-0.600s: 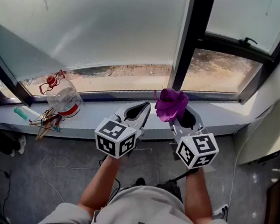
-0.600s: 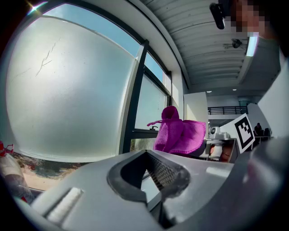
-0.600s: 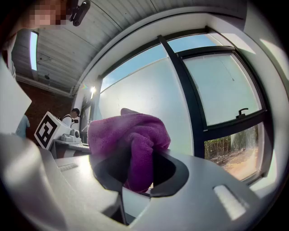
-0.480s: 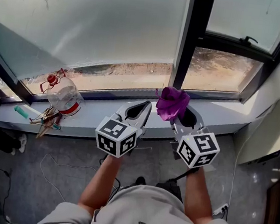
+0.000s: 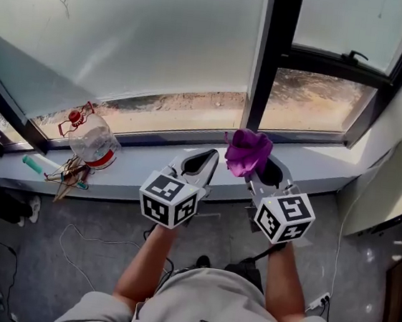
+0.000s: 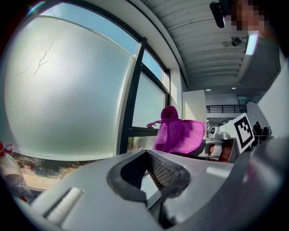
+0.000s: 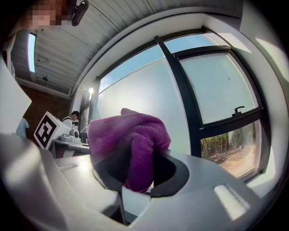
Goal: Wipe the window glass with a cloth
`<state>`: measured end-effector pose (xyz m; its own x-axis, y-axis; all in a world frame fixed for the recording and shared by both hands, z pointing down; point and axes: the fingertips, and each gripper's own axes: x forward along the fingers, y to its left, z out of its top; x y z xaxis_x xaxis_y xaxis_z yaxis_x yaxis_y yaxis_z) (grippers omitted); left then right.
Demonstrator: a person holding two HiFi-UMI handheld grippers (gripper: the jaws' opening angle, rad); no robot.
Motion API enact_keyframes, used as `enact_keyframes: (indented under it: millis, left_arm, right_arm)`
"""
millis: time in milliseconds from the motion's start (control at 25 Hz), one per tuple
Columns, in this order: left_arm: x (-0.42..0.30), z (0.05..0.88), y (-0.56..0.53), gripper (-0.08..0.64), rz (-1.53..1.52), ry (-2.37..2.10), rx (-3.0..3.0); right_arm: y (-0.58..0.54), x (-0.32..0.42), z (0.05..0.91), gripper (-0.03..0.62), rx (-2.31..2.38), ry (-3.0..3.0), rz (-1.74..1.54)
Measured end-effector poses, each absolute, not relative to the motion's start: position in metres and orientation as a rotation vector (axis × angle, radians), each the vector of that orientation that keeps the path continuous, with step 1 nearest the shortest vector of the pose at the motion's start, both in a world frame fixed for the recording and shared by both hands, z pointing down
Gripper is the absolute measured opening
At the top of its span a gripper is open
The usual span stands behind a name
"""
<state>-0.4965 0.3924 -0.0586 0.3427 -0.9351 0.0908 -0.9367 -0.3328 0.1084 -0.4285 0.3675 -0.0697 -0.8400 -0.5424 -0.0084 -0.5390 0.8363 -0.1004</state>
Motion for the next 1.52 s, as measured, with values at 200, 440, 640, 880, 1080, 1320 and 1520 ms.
enact_keyframes:
  millis: [200,440,640,880,1080,1320,1520]
  left_arm:
    - [-0.476,-0.054,0.381,0.003,0.037,-1.673,2.483]
    - [-0.438,-0.048,0.347,0.003,0.058,-1.592,2.524]
    - [-0.391,-0.041,0.307,0.003,0.086,-1.507,2.557]
    - [-0.330,-0.025,0.252,0.003,0.137,-1.463,2.558]
    - [-0.283,-0.015,0.206,0.003,0.191,-1.470,2.549]
    - [-0.264,-0.002,0.153,0.003,0.220,-1.521,2.523]
    - [-0.275,0.017,0.096,0.003,0.200,-1.617,2.485]
  right_arm:
    - [0.357,-0.408,-0.065,0.130,-0.932,2.958,-0.160]
    - [0.327,-0.370,-0.061,0.130,-1.018,2.933,-0.170]
    - [0.292,-0.321,-0.053,0.130,-1.098,2.907,-0.200]
    - [0.239,-0.254,-0.042,0.130,-1.158,2.870,-0.222]
    - [0.188,-0.200,-0.034,0.130,-1.189,2.865,-0.190]
    - [0.130,-0.176,-0.029,0.129,-1.152,2.896,-0.107]
    - [0.067,-0.183,-0.009,0.129,-1.114,2.938,-0.072]
